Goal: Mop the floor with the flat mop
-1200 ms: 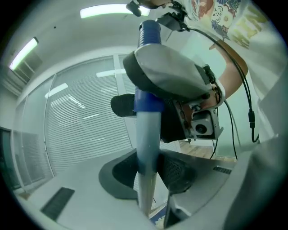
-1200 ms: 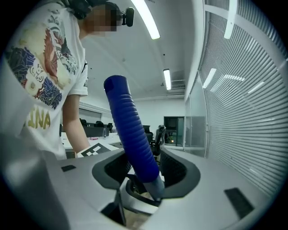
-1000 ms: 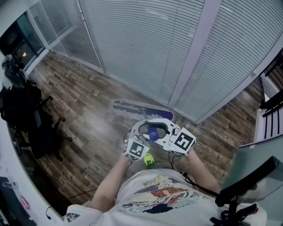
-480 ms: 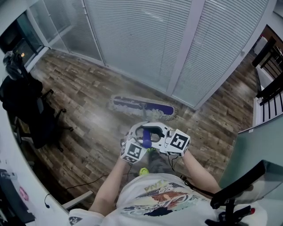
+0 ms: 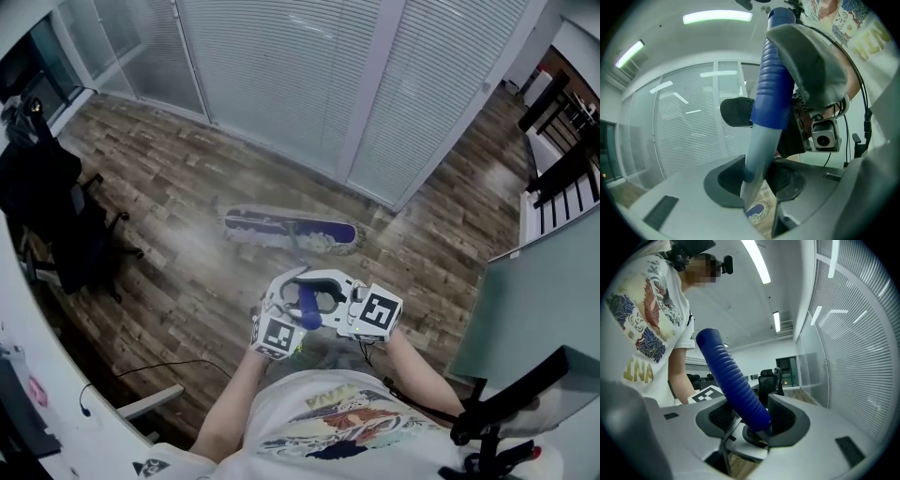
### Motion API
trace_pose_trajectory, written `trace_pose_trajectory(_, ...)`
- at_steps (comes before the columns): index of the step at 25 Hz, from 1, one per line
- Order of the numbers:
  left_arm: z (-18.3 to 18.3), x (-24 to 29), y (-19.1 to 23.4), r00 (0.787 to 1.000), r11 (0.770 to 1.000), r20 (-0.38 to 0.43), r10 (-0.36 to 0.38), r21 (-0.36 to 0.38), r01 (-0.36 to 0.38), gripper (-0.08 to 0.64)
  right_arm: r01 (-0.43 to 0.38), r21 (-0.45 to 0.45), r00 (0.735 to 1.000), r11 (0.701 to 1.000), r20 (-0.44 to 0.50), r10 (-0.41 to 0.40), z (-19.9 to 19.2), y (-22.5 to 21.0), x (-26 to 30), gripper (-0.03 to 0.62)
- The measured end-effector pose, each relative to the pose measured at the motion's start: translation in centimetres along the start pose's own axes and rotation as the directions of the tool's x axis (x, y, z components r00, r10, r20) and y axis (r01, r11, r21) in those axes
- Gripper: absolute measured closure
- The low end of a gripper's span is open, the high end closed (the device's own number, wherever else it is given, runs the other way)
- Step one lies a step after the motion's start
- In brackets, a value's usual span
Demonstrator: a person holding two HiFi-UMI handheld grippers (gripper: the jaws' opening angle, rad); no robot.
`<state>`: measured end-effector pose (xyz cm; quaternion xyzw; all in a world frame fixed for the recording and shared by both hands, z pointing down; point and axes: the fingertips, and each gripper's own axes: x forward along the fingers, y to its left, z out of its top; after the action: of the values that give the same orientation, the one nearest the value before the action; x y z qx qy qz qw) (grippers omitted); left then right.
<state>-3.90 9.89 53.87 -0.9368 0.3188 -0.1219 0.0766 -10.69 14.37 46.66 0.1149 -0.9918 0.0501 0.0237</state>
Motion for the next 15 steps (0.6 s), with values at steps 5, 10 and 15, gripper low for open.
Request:
trace_pose_trajectory(5,0.2,-2.2,-6.3,0.999,1.000,-0.046,0.027,0.004,-0.026,0.453,-0.054,-0.004,0.998,0.999,-0.017,0.054,-1.6,6.0,-3.5,0.393)
trace_pose_trajectory(10,1.0,-4.5,-13.9,0.994,0.996,-0.075,0.080,-0.021,-0.082,0.449,-0.161,-0.024,0.987,0.987,-0.032,0.161,-3.0,13.0,-8.4,0.385)
trace_pose_trajectory(15,1.2,-6.9,-20.7,0.989,0.992,-0.082,0.121,-0.026,-0.123,0.449,-0.239,-0.027,0.970,0.971,-0.049,0.238,-4.7,19.4,-12.1,0.385)
